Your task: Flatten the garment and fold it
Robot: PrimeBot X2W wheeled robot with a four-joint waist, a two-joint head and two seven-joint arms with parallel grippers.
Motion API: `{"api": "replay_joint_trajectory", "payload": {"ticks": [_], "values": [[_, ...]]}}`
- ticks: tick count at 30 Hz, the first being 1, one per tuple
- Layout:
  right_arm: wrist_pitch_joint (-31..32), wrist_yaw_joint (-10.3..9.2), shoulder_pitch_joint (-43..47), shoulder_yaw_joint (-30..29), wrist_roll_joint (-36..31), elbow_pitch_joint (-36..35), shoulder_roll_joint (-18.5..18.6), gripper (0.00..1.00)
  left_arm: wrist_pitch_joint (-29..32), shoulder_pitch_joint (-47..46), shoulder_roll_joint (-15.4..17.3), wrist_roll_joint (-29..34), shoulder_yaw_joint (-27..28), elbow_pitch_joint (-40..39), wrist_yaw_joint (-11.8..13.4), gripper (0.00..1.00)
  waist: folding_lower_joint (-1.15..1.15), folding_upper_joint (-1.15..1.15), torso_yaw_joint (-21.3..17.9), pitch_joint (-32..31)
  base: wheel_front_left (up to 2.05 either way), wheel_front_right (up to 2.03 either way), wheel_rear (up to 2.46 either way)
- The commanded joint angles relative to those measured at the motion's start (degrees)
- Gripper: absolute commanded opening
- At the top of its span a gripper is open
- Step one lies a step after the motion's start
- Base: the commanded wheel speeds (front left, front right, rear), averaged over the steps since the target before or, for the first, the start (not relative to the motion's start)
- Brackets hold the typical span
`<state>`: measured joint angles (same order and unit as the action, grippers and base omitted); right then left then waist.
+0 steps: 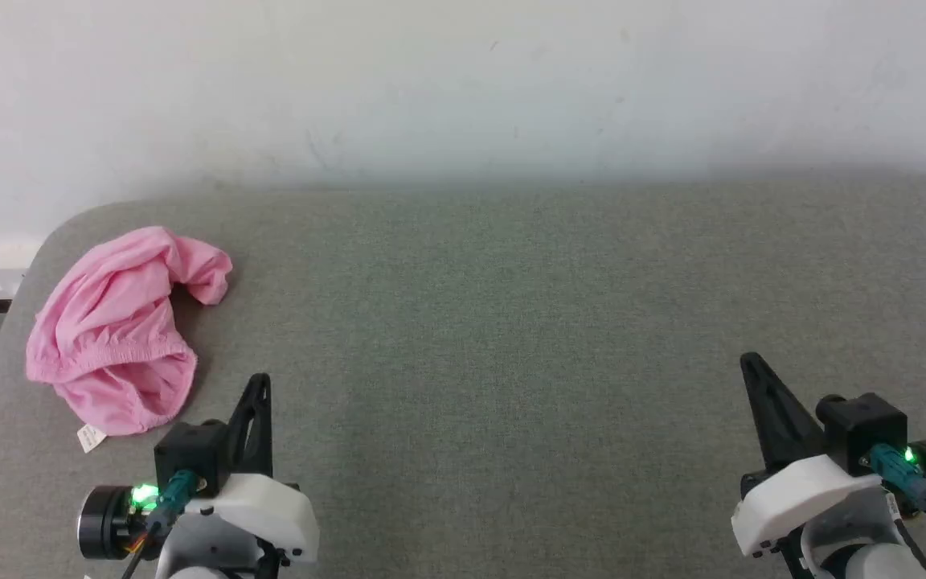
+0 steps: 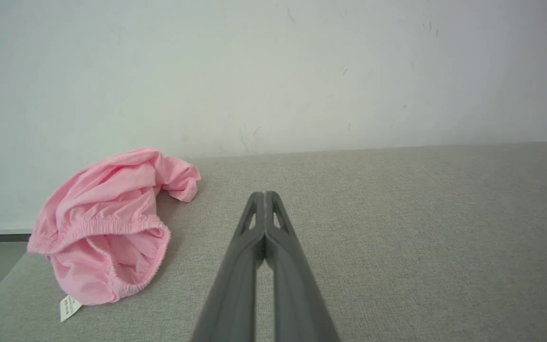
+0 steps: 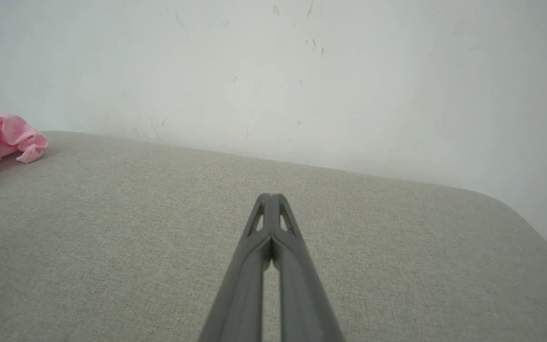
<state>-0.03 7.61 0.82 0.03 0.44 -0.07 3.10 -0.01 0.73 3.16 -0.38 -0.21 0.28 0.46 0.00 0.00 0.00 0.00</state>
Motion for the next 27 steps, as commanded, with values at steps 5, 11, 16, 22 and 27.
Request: {"api": "replay_joint_trajectory", "payload": {"ticks": [5, 11, 16, 22, 27], "values": [[0.0, -0.12, -0.8, 0.0, -0.4, 0.1, -0.2, 0.0, 0.0, -0.7, -0.3, 0.4, 0.2, -0.3, -0.5, 0.0, 0.0, 0.0, 0.0, 0.0, 0.0, 0.0, 0.0], [0.0, -0.12, -0.8, 0.0, -0.4, 0.1, -0.2, 0.0, 0.0, -0.7, -0.3, 0.4, 0.2, -0.3, -0.5, 0.0, 0.0, 0.0, 0.0, 0.0, 0.0, 0.0, 0.0], [0.0, -0.12, -0.8, 0.0, -0.4, 0.1, -0.2, 0.0, 0.0, -0.7, -0.3, 0.4, 0.2, -0.3, -0.5, 0.0, 0.0, 0.0, 0.0, 0.0, 0.0, 0.0, 0.0], [0.0, -0.12, -0.8, 0.0, -0.4, 0.1, -0.2, 0.0, 0.0, -0.7, -0.3, 0.4, 0.2, -0.3, -0.5, 0.0, 0.0, 0.0, 0.0, 0.0, 0.0, 0.0, 0.0], [0.0, -0.12, -0.8, 0.0, -0.4, 0.1, -0.2, 0.0, 0.0, -0.7, -0.3, 0.4, 0.2, -0.3, -0.5, 0.0, 0.0, 0.0, 0.0, 0.0, 0.0, 0.0, 0.0]]}}
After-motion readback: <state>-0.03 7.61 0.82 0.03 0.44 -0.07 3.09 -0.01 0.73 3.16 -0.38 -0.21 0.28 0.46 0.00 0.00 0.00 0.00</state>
